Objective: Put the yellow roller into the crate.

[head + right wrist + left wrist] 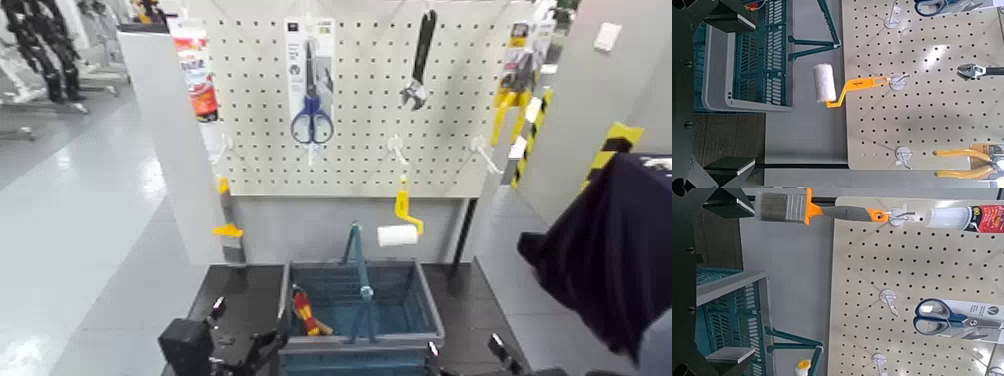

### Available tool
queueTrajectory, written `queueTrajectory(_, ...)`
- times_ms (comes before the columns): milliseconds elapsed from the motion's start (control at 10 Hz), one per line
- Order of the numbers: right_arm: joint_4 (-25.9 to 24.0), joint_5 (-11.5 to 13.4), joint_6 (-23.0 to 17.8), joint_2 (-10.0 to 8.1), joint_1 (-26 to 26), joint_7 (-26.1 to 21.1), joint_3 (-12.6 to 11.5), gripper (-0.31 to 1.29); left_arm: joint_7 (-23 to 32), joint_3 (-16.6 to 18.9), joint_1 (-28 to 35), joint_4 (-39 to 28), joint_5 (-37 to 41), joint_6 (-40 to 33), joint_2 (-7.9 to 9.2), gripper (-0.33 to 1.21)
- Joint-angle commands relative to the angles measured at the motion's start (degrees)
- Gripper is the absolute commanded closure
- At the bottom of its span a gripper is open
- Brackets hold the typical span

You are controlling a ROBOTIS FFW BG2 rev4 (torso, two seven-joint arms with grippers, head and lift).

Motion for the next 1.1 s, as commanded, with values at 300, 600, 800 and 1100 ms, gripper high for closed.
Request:
queueTrajectory(300, 0.3, -0.2, -0.1, 0.0, -0.1, -0.2, 0.1, 0.11, -0.1, 0.2, 0.1, 0.0, 0.4, 0.2, -0.09, 0.08)
queueTrajectory(600, -0.1, -0.6, 2.7, -0.27, -2.3, 3.0, -2.4, 0.11, -0.3, 0.2, 0.1, 0.1, 0.5, 0.3, -0.09, 0.08)
queueTrajectory(800, 0.1, 0.0, 5.6, -0.88, -5.8, 7.4, -4.3, 0.11, -0.3, 0.3, 0.1, 0.2, 0.6, 0.3, -0.09, 0.09)
queueTrajectory(1100, 2.0, 0.9, 11.5, -3.25, -13.8, 14.6, -5.0, 0.11, -0.4, 0.3, 0.0, 0.2, 0.7, 0.3, -0.17, 0.09)
